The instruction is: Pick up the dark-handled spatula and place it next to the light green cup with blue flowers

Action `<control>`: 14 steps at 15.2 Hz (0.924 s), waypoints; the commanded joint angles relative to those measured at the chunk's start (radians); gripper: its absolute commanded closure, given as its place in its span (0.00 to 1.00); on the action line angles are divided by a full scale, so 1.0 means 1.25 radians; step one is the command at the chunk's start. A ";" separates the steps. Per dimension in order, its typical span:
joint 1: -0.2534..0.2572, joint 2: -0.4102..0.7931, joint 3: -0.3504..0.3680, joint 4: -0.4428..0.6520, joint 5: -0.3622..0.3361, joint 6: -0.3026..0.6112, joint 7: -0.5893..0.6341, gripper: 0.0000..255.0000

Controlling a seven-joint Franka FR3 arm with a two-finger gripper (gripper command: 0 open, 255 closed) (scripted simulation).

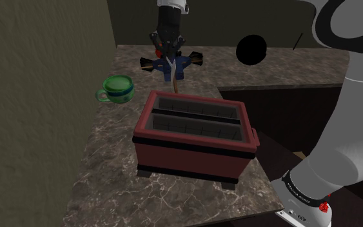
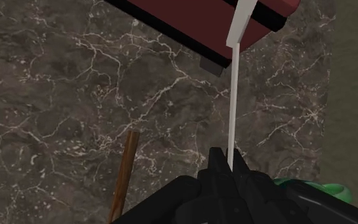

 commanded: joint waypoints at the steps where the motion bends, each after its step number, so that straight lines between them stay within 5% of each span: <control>1: 0.003 0.005 0.001 0.028 -0.001 -0.023 0.007 1.00; 11: 0.036 0.061 0.005 0.220 -0.019 -0.154 0.054 1.00; 14: 0.064 0.073 0.011 0.220 -0.023 -0.132 0.082 1.00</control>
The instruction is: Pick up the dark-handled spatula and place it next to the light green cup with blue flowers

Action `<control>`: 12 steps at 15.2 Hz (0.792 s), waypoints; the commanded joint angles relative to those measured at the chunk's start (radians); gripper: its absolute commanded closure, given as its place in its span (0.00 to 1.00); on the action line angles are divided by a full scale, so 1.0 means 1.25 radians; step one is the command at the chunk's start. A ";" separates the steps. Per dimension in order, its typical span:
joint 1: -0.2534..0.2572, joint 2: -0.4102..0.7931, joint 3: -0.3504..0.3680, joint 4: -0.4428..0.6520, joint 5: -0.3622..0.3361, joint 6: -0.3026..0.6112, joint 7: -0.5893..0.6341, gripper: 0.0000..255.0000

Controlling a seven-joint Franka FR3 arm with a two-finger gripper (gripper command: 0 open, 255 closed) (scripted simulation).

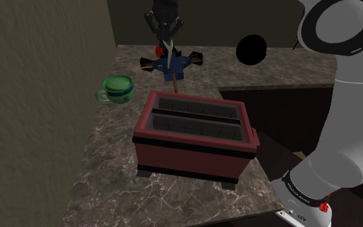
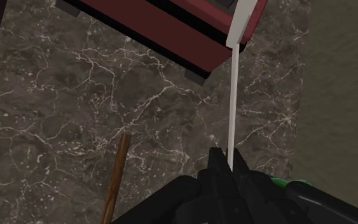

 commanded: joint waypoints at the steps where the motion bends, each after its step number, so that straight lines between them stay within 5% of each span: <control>1: 0.027 0.013 0.005 0.001 -0.004 0.021 0.026 1.00; 12: 0.225 0.169 0.018 0.132 -0.064 0.096 0.173 1.00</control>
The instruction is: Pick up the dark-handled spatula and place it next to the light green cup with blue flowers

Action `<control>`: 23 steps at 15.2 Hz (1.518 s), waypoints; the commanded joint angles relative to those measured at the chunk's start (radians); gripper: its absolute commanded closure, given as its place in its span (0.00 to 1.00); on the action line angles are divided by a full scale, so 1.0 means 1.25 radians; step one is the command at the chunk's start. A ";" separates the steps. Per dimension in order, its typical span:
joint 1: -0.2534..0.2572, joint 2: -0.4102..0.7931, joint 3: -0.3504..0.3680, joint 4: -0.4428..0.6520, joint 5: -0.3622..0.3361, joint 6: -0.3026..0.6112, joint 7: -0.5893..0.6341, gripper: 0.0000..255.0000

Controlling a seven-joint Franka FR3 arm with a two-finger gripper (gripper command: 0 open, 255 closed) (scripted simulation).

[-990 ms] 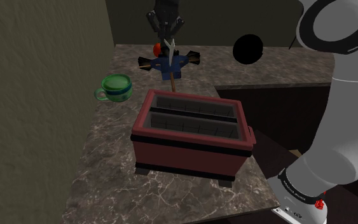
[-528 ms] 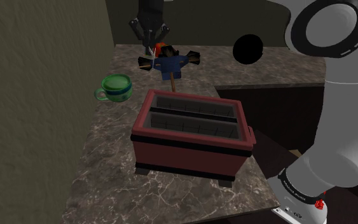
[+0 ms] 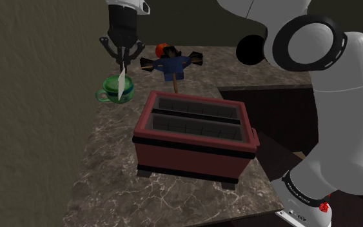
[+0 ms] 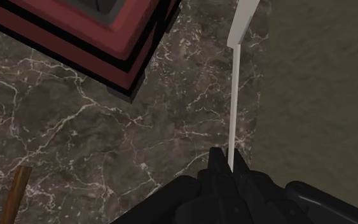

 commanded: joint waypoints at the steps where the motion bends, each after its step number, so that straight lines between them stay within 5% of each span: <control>1: 0.044 0.041 -0.001 0.051 -0.015 0.001 0.027 1.00; 2: 0.064 0.063 -0.003 0.081 -0.022 -0.003 0.037 1.00; 10: 0.017 0.007 0.000 -0.108 -0.003 0.121 0.007 1.00; 23: -0.011 -0.008 -0.003 -0.276 0.004 0.265 -0.031 1.00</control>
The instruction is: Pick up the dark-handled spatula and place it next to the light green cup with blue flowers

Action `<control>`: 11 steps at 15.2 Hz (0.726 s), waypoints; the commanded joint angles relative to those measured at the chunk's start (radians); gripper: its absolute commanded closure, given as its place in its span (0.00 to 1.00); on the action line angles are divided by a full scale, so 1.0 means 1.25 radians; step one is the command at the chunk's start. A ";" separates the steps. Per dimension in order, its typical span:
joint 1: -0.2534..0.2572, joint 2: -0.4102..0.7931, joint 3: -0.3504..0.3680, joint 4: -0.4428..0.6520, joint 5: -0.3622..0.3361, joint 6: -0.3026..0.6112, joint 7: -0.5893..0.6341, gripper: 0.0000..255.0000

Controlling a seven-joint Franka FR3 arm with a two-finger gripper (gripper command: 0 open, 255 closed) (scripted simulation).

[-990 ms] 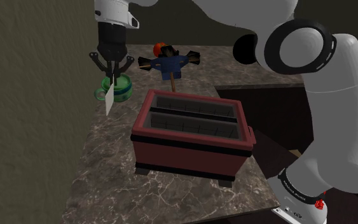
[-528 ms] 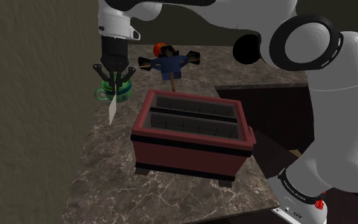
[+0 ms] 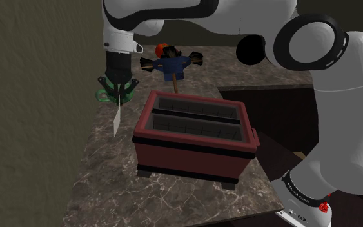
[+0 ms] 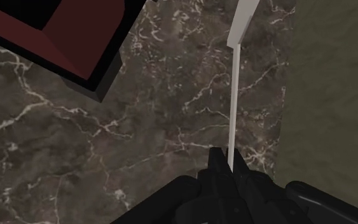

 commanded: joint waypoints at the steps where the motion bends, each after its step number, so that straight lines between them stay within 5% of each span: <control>1: -0.004 0.000 -0.001 -0.022 0.000 0.021 -0.006 1.00; 11: -0.009 0.013 -0.006 -0.083 -0.002 0.090 -0.023 1.00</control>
